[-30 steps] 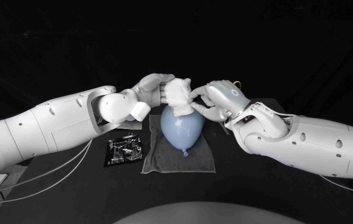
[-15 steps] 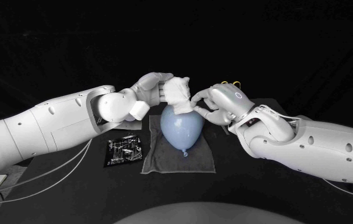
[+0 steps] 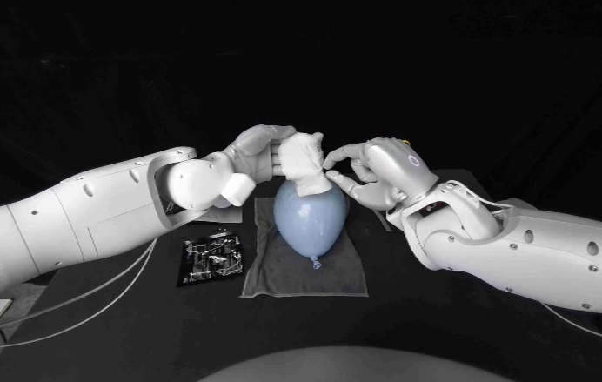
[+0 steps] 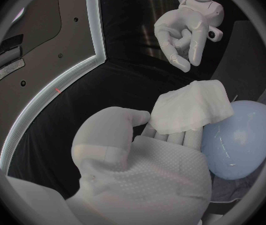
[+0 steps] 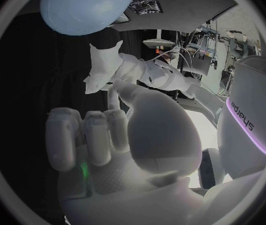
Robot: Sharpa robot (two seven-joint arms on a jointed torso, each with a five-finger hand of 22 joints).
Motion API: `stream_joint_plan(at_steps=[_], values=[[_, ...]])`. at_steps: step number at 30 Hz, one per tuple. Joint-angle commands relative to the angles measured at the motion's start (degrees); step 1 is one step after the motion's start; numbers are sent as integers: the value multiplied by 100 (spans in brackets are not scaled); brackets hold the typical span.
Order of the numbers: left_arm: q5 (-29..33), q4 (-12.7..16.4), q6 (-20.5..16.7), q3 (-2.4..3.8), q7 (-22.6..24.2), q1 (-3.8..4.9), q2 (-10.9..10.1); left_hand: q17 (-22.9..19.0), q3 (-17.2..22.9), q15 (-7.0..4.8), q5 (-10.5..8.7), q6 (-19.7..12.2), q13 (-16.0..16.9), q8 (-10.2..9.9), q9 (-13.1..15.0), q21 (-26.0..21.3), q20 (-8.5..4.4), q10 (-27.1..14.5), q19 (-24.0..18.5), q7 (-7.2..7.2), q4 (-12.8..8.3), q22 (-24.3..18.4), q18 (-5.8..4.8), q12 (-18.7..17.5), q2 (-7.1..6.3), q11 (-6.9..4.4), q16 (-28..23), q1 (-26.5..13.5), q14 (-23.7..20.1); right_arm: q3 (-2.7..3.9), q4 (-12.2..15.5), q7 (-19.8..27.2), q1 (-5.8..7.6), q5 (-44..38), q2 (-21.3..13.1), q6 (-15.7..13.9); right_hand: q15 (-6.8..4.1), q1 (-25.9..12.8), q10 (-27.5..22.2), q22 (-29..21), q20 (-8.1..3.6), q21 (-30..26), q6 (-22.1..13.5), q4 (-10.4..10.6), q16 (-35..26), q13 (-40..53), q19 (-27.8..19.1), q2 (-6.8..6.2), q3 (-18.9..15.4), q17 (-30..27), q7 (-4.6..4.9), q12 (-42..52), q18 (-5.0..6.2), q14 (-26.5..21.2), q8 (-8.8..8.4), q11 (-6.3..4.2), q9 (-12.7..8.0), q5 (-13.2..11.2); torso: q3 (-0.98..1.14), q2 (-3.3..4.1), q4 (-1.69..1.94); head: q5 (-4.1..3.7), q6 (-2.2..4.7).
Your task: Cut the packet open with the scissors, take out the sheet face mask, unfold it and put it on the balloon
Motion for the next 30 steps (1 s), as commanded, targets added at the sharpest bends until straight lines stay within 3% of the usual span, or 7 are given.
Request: stream_joint_plan(at_steps=[1, 8, 17, 30], values=[[32, 13, 118, 10, 79, 10, 12, -6, -26, 40, -3, -43, -7, 21, 7, -16, 31, -36, 9, 411, -17, -6, -42, -24, 5, 11, -24, 73, 15, 5, -104, 218, -1, 198, 87, -242, 56, -11, 413, 1199, 63, -47, -52, 15, 25, 1243, 357, -31, -41, 1505, 15, -40, -16, 608, -57, 50, -27, 22, -3, 7, 3, -5, -5], [25, 15, 119, 10, 74, 11, 18, -8, -22, 42, -2, -44, -7, 22, 8, -16, 31, -38, 12, 414, -24, -6, -43, -22, 5, 13, -29, 83, 11, 6, -278, 150, -1, 122, 257, -21, 78, 29, 415, 1202, 87, -45, -65, 4, 25, 1250, 358, -13, -44, 1505, 36, -29, -16, 608, -119, 71, -72, 23, -2, 0, 5, -9, -10], [23, 15, 118, 10, 73, 11, 21, -8, -21, 43, -2, -42, -6, 24, 9, -16, 31, -37, 14, 415, -27, -6, -43, -20, 4, 13, -30, 87, 11, 6, -407, 21, -1, -79, 352, 324, 115, 64, 402, 1185, 127, -87, -85, -37, 25, 1243, 341, -100, -106, 1505, 83, -47, -6, 608, -231, 112, -165, 22, -3, 1, -2, 1, -15], [23, 7, 114, 10, 74, 12, 18, -8, -20, 43, -2, -42, -5, 24, 9, -16, 31, -36, 14, 415, -28, -6, -43, -20, 3, 13, -30, 89, 11, 6, -428, 6, -1, -157, 356, 507, 136, 71, 399, 1179, 149, -103, -74, -44, 25, 1243, 333, -133, -144, 1505, 103, -48, -3, 608, -289, 134, -223, 23, -3, 0, -9, 6, -34]])
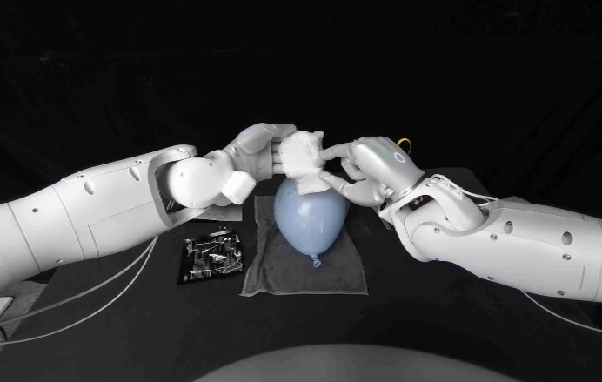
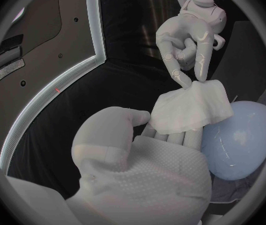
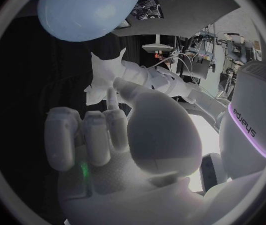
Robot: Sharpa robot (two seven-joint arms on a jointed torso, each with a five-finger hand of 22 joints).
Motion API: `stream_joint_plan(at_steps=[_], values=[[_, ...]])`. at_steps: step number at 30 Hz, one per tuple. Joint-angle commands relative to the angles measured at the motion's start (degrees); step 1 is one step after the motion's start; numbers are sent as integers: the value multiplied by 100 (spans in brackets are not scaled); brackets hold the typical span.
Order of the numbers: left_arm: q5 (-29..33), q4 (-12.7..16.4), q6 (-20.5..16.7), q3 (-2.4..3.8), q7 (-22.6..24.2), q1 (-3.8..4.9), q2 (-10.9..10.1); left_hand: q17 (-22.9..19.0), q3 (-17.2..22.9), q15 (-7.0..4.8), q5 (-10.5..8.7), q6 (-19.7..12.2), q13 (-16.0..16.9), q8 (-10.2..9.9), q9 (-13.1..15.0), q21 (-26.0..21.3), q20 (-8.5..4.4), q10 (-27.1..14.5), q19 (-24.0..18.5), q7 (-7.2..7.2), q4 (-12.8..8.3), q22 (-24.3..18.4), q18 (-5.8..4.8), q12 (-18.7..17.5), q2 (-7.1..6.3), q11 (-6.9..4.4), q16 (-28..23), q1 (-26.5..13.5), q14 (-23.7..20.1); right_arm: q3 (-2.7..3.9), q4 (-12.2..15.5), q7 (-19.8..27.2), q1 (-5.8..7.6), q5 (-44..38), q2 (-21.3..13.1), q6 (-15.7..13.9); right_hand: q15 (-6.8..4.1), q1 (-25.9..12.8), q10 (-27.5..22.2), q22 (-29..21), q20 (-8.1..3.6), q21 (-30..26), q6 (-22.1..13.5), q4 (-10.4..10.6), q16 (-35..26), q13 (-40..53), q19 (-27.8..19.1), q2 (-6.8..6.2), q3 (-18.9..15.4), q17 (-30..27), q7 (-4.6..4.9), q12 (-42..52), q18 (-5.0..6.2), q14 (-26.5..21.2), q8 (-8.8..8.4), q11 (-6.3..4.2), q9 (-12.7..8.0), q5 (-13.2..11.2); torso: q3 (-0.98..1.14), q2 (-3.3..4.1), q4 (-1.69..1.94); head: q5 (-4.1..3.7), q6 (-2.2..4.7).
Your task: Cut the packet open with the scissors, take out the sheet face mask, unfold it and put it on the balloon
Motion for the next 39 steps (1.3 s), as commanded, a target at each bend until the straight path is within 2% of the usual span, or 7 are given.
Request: stream_joint_plan(at_steps=[1, 5, 11, 21, 31, 39], values=[[26, 7, 106, 10, 75, 11, 12, -4, -20, 42, -2, -42, -5, 24, 5, -16, 31, -36, 14, 415, -28, -7, -37, -19, 3, 13, -30, 42, 12, 3, -12, -40, -1, -138, 0, 203, 36, 0, 399, 1183, 56, -29, 15, 3, 24, 1246, 325, -56, -43, 1505, 26, -19, -3, 589, -22, 51, -7, 23, -3, -1, -6, -3, -2], [25, 13, 113, 10, 74, 11, 13, -4, -17, 42, -2, -40, -5, 26, 6, -16, 31, -35, 16, 417, -31, -7, -37, -18, 3, 14, -31, 47, 13, 3, -34, -59, -1, -157, 13, 265, 37, 6, 402, 1187, 63, -21, 66, 11, 24, 1250, 328, -27, -46, 1505, 17, -10, -4, 589, -24, 47, -24, 23, 2, -1, 7, -7, -1], [26, 25, 124, 10, 68, 11, 12, -4, -16, 42, -2, -40, -5, 27, 7, -16, 31, -35, 17, 418, -32, -7, -37, -18, 3, 14, -32, 50, 14, 3, -79, -81, -1, -174, 44, 319, 22, 43, 411, 1198, 63, -3, 181, 27, 24, 1262, 336, 90, -33, 1505, -17, 13, -7, 589, -22, 22, -61, 23, -2, 3, 4, -13, 1], [26, 68, 170, 9, 36, 11, 4, -3, -13, 41, -2, -39, -4, 28, 7, -15, 30, -36, 20, 421, -34, -7, -36, -17, 4, 15, -31, 54, 19, 4, -147, -201, -1, -288, 105, 326, -6, 102, 419, 1216, 48, 29, 297, 4, 24, 1270, 350, 180, -36, 1505, -61, 30, -14, 589, 0, -15, -79, 23, 1, 1, 6, -19, -7], [26, 86, 203, 9, 14, 11, 1, -3, -12, 41, -2, -39, -5, 28, 8, -15, 30, -36, 21, 421, -34, -7, -36, -18, 4, 16, -30, 55, 20, 4, -165, -385, -2, -516, 128, 318, -84, 263, 440, 1249, -13, 90, 580, -163, 24, 1293, 377, 212, -101, 1505, -178, 76, -28, 589, 167, -112, -20, 23, -1, 1, 2, -20, -18], [26, 85, 206, 9, 6, 12, 1, -3, -12, 41, -2, -39, -5, 28, 8, -15, 30, -36, 21, 421, -34, -7, -36, -18, 4, 16, -30, 55, 20, 5, -135, -432, -2, -607, 128, 238, -143, 270, 502, 1309, -65, 215, 713, -211, 24, 1365, 430, 238, -88, 1505, -254, 220, -59, 589, 332, -182, 94, 24, 3, 3, 2, -23, -29]])
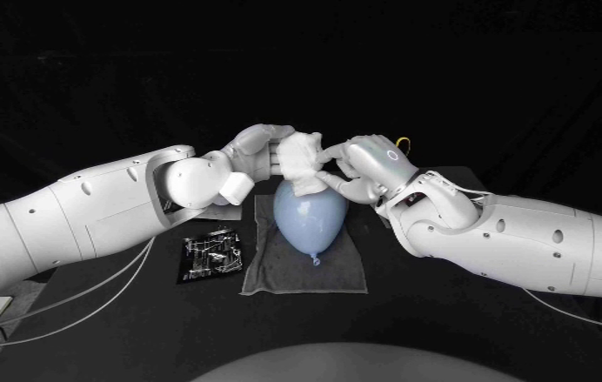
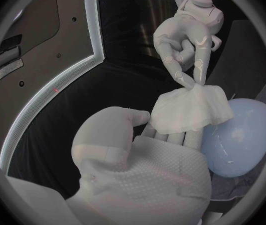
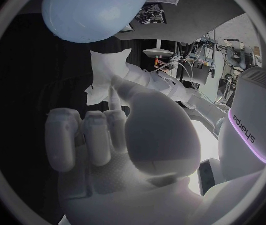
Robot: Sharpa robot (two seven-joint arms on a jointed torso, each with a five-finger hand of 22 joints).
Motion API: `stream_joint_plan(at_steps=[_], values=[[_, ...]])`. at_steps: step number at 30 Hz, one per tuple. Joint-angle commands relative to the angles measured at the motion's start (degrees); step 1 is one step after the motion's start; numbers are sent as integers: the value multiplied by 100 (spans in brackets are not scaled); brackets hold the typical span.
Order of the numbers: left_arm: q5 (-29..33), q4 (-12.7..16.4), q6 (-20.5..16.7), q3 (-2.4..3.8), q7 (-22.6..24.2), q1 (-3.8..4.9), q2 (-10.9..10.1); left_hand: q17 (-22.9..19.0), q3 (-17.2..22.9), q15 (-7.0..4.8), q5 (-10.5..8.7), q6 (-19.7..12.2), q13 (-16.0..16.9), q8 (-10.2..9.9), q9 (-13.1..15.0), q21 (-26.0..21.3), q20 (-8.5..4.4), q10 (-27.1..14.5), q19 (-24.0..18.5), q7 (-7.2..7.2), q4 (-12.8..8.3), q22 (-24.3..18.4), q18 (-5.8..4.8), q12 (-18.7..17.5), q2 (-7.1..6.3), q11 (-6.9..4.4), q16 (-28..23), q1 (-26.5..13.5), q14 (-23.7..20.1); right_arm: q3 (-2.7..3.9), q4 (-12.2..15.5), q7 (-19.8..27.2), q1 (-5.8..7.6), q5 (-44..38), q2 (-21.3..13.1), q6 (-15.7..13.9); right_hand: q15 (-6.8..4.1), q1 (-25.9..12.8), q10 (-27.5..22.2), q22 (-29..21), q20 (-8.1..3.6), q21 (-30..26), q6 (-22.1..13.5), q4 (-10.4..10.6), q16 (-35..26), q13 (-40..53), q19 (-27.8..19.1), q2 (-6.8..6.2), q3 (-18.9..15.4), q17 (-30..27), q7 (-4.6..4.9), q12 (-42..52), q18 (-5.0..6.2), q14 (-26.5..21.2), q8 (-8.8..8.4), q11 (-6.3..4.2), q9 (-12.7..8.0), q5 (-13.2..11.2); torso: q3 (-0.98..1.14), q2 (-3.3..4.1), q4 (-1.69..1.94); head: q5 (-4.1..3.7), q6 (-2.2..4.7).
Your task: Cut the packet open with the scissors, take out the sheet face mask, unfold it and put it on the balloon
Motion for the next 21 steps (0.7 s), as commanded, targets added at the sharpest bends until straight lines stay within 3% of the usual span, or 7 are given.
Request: stream_joint_plan(at_steps=[1, 21], values=[[55, 69, 247, 25, 71, 23, 31, -5, -12, 8, -2, -39, -4, 28, 5, 15, 12, -36, 42, 421, -34, 10, 99, -18, 6, 16, -2, 57, 9, -12, -8, -178, -14, -176, 2, 82, -45, 42, 492, 1309, -50, 35, 42, -36, 26, 1364, 421, 10, 21, 1505, 0, 35, -59, 613, 33, -46, 30, 16, 3, 1, -1, -2, -6], [35, -48, 182, 25, 100, 23, 32, -5, -2, 9, -2, -41, -5, 28, 6, 15, 11, -41, 48, 426, -39, 10, 99, -18, 10, 19, -3, 69, 17, -13, 422, -134, -15, -147, -348, -50, -84, -43, 507, 1353, -87, 126, 82, -28, 26, 1378, 458, 26, 112, 1505, -57, 62, -82, 613, 190, -95, 179, 15, -2, 0, -2, 11, -8]])
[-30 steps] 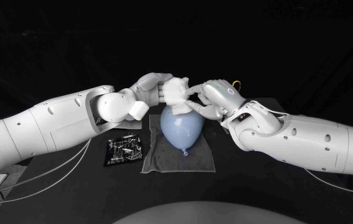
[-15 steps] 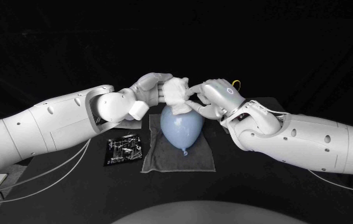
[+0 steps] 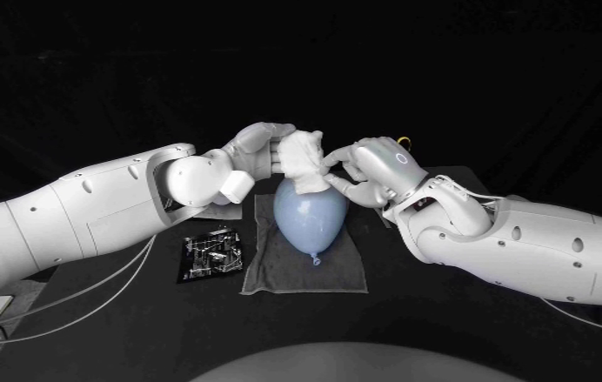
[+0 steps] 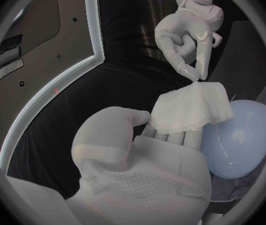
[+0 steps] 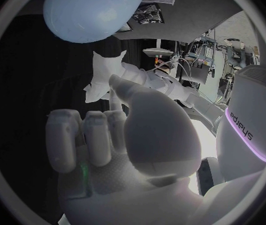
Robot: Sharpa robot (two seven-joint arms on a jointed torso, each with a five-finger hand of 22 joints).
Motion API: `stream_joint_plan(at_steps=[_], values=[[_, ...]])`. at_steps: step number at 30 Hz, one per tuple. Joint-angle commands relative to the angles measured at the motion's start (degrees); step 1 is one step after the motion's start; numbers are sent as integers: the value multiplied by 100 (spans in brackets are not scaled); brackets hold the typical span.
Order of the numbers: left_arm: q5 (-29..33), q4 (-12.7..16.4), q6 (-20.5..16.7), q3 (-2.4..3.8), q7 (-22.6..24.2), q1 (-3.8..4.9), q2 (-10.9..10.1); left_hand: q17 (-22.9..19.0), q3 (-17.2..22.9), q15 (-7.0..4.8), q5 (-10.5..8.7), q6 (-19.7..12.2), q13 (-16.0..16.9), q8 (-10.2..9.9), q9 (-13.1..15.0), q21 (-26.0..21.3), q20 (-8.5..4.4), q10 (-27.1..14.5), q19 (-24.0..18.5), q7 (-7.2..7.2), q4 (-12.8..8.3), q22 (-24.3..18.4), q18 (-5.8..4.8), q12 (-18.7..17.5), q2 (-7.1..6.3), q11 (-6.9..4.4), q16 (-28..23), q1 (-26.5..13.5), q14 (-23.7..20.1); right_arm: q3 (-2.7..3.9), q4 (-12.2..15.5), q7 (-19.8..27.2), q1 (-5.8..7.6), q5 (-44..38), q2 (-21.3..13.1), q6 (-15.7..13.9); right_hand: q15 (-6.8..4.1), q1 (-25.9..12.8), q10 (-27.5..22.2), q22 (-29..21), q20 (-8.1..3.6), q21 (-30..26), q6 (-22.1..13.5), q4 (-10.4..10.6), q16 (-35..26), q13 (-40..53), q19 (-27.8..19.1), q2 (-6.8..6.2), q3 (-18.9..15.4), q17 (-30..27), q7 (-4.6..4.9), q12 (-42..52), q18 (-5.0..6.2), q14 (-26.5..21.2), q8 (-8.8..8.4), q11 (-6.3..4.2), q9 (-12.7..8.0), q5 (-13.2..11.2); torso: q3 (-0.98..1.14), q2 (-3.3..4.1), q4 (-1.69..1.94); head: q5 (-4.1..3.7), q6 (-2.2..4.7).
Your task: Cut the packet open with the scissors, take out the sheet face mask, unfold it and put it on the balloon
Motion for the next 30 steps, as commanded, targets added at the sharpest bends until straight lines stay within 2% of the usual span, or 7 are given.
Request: stream_joint_plan(at_steps=[1, 11, 17, 19, 23, 28, 30], values=[[31, -21, 129, 10, 107, 11, 14, -4, -2, 9, -2, -41, -5, 28, 9, -21, 41, -41, 15, 426, -39, -6, -46, -18, 10, 19, -3, 70, 17, 1, 82, -27, -2, -42, -69, 14, -35, -49, 508, 1348, -37, 26, 36, 11, 20, 1383, 467, 20, 37, 1510, -10, 14, -82, 606, 30, -54, 15, 11, 0, 1, 0, 3, 0], [28, -123, 101, 10, 145, 11, 22, -5, 0, 9, -2, -41, -5, 29, 9, -22, 41, -41, 14, 427, -41, -6, -47, -18, 10, 19, -4, 71, 15, -3, 393, -36, -28, 11, -371, 62, -40, -67, 514, 1370, -43, 74, 42, 12, 20, 1390, 486, 29, 60, 1510, -20, 28, -94, 606, 64, -63, 47, 12, -2, -5, 2, -7, 5], [21, -133, 118, 11, 149, 11, 29, -5, 0, 9, -2, -41, -5, 29, 9, -22, 41, -41, 14, 427, -41, -6, -47, -18, 10, 19, -4, 71, 15, -4, 425, 115, -72, 483, -463, -265, -54, -126, 493, 1317, -58, -50, -56, 48, 20, 1360, 439, 48, 100, 1510, -14, -33, -63, 606, 68, -63, 88, 11, -3, -4, 0, -3, 33], [12, -135, 118, 11, 150, 11, 30, -6, 5, 11, -2, -41, -5, 29, 9, -24, 42, -41, 12, 428, -45, -7, -48, -18, 9, 20, -8, 77, 12, -3, 392, 139, -71, 831, -450, -308, -27, -287, 441, 1250, -59, -204, -330, 175, 20, 1293, 381, 28, 50, 1510, 53, -170, -27, 606, -63, -12, 58, 1, 0, -6, 6, 1, 41], [-18, -133, 109, 10, 154, 11, 27, -6, 5, 11, -2, -41, -5, 29, 9, -24, 42, -41, 12, 428, -45, -7, -48, -18, 9, 20, -8, 77, 12, 1, 310, 124, -44, 1788, -374, -252, 95, -793, 379, 1193, 18, -343, -665, 608, 20, 1226, 327, -178, -324, 1510, 228, -312, -1, 606, -320, 138, -57, 9, 4, 3, 7, 1, 47], [-68, -124, 101, 10, 167, 11, 24, -6, 6, 11, -2, -40, -4, 30, 10, -25, 42, -40, 12, 428, -47, -7, -48, -17, 8, 20, -9, 80, 11, 5, 288, -10, 38, 3290, -265, 32, 156, -948, 369, 1178, 89, -386, -671, 903, 20, 1224, 313, -149, -543, 1510, 279, -322, 9, 606, -421, 194, -120, 16, -1, 4, 4, -2, 40], [-90, -123, 102, 10, 175, 11, 26, -6, 8, 12, -2, -38, -4, 31, 10, -25, 42, -38, 11, 427, -48, -7, -48, -16, 7, 20, -10, 81, 11, 6, 306, -66, 67, 3654, -244, 138, 156, -948, 372, 1178, 90, -386, -668, 908, 20, 1228, 313, -150, -550, 1510, 278, -313, 9, 606, -422, 194, -121, 16, -3, 2, 3, -9, 38]])
